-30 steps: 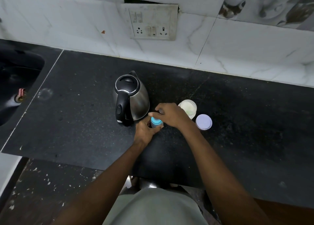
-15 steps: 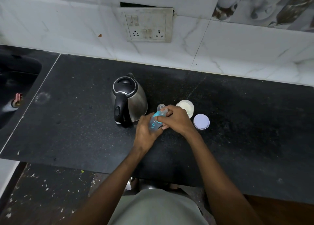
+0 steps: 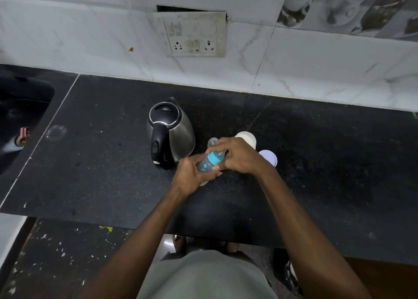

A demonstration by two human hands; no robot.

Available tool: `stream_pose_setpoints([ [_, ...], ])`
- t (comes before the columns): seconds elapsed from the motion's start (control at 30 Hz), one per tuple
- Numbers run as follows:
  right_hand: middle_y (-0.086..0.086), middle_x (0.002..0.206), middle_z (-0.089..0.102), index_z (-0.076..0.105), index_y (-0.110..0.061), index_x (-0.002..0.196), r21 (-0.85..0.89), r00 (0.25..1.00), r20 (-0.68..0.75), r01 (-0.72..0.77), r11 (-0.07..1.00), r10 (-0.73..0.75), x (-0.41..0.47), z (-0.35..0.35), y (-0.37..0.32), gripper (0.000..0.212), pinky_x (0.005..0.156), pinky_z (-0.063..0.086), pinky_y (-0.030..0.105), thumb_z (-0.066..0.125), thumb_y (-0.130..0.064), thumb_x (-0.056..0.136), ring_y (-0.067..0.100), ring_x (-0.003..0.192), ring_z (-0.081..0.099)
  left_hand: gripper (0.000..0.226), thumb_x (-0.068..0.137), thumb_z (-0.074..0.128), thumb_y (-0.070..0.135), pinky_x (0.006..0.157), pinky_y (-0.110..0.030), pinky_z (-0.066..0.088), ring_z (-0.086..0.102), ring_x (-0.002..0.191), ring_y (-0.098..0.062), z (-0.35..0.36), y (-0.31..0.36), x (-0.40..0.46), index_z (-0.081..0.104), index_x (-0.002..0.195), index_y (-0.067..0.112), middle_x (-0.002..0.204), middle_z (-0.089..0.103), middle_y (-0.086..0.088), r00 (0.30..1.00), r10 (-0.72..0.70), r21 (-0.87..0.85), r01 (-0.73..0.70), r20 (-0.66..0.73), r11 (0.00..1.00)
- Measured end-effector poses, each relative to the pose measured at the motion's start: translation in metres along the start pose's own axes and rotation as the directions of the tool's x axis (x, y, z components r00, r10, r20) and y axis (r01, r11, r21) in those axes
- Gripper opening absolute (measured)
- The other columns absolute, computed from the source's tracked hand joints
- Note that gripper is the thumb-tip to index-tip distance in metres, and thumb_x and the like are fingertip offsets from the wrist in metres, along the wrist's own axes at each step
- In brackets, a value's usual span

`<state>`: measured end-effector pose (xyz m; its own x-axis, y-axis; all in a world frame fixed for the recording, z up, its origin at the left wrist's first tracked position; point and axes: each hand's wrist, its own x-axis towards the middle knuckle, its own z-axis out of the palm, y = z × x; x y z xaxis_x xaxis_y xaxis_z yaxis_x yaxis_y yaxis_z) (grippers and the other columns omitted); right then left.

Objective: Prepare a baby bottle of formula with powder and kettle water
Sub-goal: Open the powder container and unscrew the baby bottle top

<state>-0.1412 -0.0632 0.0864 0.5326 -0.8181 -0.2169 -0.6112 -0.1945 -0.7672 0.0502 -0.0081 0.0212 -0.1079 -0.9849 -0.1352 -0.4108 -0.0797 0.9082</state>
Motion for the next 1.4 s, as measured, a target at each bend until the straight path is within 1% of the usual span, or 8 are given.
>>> stream_pose_setpoints([
  [0.27,0.0,0.141,0.051,0.051,-0.033,0.149,-0.025,0.996,0.078,0.034,0.999,-0.032,0.01,-0.006,-0.006,0.077,0.103,0.05,0.024,0.088,-0.029,0.082,0.01,0.123,0.055,0.048,0.075,0.095,0.016,0.077,-0.013,0.054,0.074,0.092,-0.001,-0.006,0.002,-0.001,0.075,0.119,0.019,0.1,0.08,0.007,0.998,-0.033,-0.11,0.027,-0.052,0.994],
  [0.47,0.003,0.075,0.075,0.077,-0.012,0.1,-0.042,0.973,-0.066,-0.225,0.973,0.222,0.012,-0.003,-0.016,0.044,0.044,0.053,0.022,0.072,-0.055,0.092,0.01,0.054,0.071,0.056,0.075,0.094,0.021,0.082,-0.009,0.053,0.07,0.099,0.006,-0.005,0.007,-0.003,0.071,0.126,0.018,0.109,0.075,0.014,0.998,0.005,-0.025,-0.007,-0.055,1.0],
  [0.57,0.005,0.09,0.077,0.076,-0.01,0.107,0.011,0.99,0.012,-0.142,0.99,0.142,0.012,-0.006,-0.012,0.023,0.056,0.058,0.026,0.08,-0.022,0.088,0.013,0.066,0.075,0.05,0.076,0.093,0.017,0.079,-0.007,0.051,0.07,0.094,0.009,-0.003,0.008,-0.007,0.071,0.12,0.026,0.103,0.075,0.017,0.999,-0.005,-0.047,0.003,-0.038,0.999],
  [0.77,-0.003,0.13,0.06,0.055,-0.037,0.144,-0.032,0.986,0.161,0.041,0.999,-0.036,0.008,-0.012,-0.012,0.07,0.097,0.051,0.027,0.082,-0.014,0.083,0.01,0.119,0.056,0.052,0.076,0.093,0.019,0.078,-0.008,0.052,0.072,0.092,0.006,-0.001,0.007,-0.011,0.071,0.123,0.025,0.101,0.076,0.016,0.999,-0.034,-0.076,0.031,-0.039,0.997],
  [0.97,0.01,0.1,0.075,0.066,-0.015,0.125,-0.083,0.931,0.037,-0.359,0.929,0.363,0.015,-0.005,-0.028,0.057,0.051,0.059,0.028,0.058,-0.064,0.097,0.024,0.07,0.077,0.057,0.077,0.093,0.022,0.081,-0.006,0.052,0.068,0.097,0.012,0.002,0.008,-0.009,0.07,0.129,0.017,0.107,0.073,0.017,0.998,-0.021,-0.031,0.019,-0.051,0.999],
  [1.13,0.009,0.109,0.075,0.069,-0.009,0.122,-0.146,0.943,0.182,-0.253,0.956,0.278,0.017,-0.014,-0.031,0.026,0.062,0.059,0.023,0.066,-0.022,0.1,0.025,0.082,0.077,0.059,0.076,0.093,0.022,0.083,-0.009,0.054,0.068,0.1,0.012,0.006,0.004,-0.015,0.069,0.13,0.019,0.109,0.072,0.018,0.999,-0.033,-0.044,0.032,-0.032,0.999],
  [1.23,-0.011,0.114,0.063,0.069,-0.02,0.126,-0.178,0.971,0.226,-0.037,0.983,0.077,0.013,-0.018,-0.034,0.043,0.082,0.049,0.017,0.072,-0.004,0.087,0.011,0.105,0.062,0.056,0.075,0.093,0.026,0.08,-0.008,0.053,0.07,0.098,0.008,0.005,0.001,-0.016,0.071,0.127,0.019,0.108,0.075,0.013,0.997,-0.054,-0.059,0.05,-0.056,0.997],
  [1.4,0.005,0.131,0.058,0.062,-0.022,0.134,-0.116,0.985,0.098,-0.134,0.984,0.145,0.009,-0.01,-0.037,0.048,0.088,0.051,0.026,0.074,-0.045,0.093,0.018,0.111,0.063,0.052,0.075,0.094,0.018,0.078,-0.01,0.053,0.073,0.094,0.003,0.005,0.006,-0.013,0.074,0.123,0.016,0.103,0.079,0.009,0.993,-0.084,-0.134,0.071,-0.088,0.988],
])
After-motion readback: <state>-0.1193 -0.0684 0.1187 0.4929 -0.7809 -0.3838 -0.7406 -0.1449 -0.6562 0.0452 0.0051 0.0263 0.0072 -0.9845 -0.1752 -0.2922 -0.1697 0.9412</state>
